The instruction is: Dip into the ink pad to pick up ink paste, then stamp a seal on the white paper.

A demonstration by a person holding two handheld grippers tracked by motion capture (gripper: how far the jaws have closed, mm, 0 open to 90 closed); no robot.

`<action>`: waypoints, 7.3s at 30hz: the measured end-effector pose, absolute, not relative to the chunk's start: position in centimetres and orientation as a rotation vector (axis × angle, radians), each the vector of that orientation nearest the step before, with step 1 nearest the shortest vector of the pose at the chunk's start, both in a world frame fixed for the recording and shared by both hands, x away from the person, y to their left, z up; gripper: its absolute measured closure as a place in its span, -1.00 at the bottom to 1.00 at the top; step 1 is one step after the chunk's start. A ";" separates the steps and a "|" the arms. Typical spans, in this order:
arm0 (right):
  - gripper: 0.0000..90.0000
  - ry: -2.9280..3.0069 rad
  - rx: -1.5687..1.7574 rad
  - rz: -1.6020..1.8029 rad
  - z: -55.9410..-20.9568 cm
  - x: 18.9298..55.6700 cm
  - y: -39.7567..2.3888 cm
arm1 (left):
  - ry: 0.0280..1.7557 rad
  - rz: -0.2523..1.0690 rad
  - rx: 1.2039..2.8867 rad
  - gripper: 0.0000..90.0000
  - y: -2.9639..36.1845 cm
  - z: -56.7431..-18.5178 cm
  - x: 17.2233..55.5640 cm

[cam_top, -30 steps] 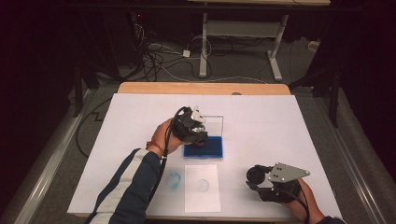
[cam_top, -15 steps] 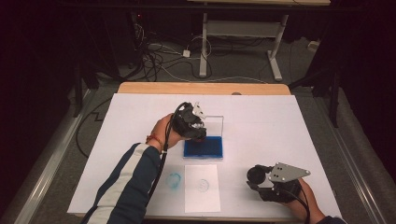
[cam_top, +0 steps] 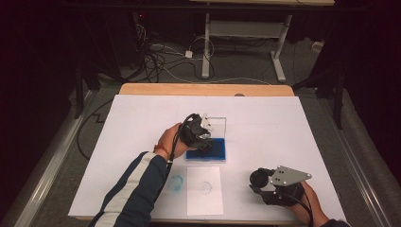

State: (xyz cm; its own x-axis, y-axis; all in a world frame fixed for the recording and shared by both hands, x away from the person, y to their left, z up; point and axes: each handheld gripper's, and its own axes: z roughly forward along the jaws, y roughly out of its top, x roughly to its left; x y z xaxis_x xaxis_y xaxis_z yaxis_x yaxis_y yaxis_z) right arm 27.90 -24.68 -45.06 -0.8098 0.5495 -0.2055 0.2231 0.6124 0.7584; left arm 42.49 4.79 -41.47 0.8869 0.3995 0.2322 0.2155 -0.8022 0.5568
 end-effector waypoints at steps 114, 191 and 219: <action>-0.14 2.392 0.624 1.046 -44.6 28.4 -24.6 | 0.436 0.459 2.302 0.22 10.2 -36.5 38.5; -0.14 2.376 0.629 1.021 -44.8 28.2 -24.5 | 0.222 0.327 2.412 0.22 7.5 -43.0 30.5; -0.14 2.403 0.614 1.002 -45.1 28.1 -24.2 | 0.225 0.303 2.444 0.22 6.9 -44.8 30.6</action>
